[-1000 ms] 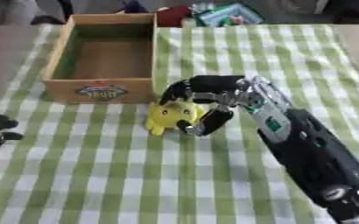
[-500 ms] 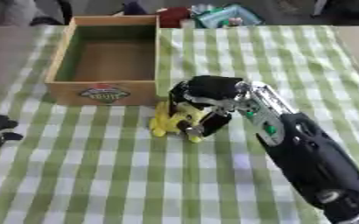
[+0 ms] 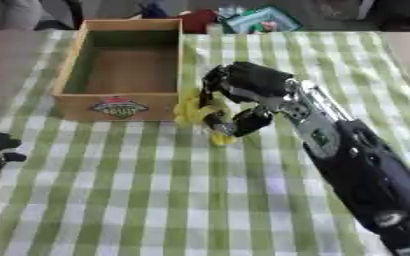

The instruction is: Pick up objects on the table and place them in the box.

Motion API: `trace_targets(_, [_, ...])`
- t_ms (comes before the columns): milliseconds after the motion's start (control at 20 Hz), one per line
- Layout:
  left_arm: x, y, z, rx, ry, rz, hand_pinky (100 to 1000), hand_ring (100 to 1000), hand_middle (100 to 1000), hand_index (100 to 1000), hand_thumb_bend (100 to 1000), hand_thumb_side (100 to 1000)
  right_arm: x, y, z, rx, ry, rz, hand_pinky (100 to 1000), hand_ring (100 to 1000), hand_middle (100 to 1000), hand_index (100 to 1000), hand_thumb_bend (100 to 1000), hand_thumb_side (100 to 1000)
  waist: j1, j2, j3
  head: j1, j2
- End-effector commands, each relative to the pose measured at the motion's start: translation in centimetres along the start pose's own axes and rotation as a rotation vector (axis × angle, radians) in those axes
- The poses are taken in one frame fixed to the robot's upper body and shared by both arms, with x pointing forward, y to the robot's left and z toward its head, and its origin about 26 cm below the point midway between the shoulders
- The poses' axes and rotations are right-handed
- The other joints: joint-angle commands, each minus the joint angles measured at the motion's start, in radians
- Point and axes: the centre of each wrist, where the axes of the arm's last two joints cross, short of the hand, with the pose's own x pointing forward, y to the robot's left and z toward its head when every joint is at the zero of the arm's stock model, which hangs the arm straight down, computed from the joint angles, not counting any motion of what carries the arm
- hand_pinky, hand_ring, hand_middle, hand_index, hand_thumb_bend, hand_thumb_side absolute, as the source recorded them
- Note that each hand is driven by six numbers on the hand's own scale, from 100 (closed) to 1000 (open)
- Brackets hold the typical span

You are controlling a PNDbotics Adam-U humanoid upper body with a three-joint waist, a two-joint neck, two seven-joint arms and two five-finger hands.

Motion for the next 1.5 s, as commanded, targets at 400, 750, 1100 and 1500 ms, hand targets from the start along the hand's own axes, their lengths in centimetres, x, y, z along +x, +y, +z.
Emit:
trace_targets(400, [0.6, -0.3, -0.4, -0.043, -0.018, -0.006, 542, 629, 563, 517, 100, 705, -2.6, -6.0, -0.1, -0.139, 0.084, 0.067, 263, 230, 408, 481, 100, 199, -0.020, -0.032, 0.070, -0.026, -0.021])
trace_targets(750, [1.2, -1.8, -1.4, -0.118, -0.040, 0.027, 543, 629, 563, 517, 100, 696, -4.8, -5.1, -0.8, -0.122, 0.177, 0.057, 267, 239, 411, 486, 100, 199, -0.027, -0.026, 0.181, -0.101, -0.040])
trace_targets(1100, [1.6, -3.2, -2.0, -0.178, -0.053, 0.063, 543, 629, 563, 517, 100, 693, -6.1, -2.6, -1.8, -0.048, 0.248, 0.037, 316, 299, 450, 536, 100, 202, -0.025, -0.019, 0.268, -0.177, -0.052])
trace_targets(1500, [1.7, -3.6, -2.1, -0.192, -0.053, 0.078, 543, 628, 563, 517, 100, 694, -5.9, -0.6, -3.1, 0.050, 0.266, 0.145, 710, 804, 859, 865, 100, 242, -0.020, -0.011, 0.275, -0.199, -0.055])
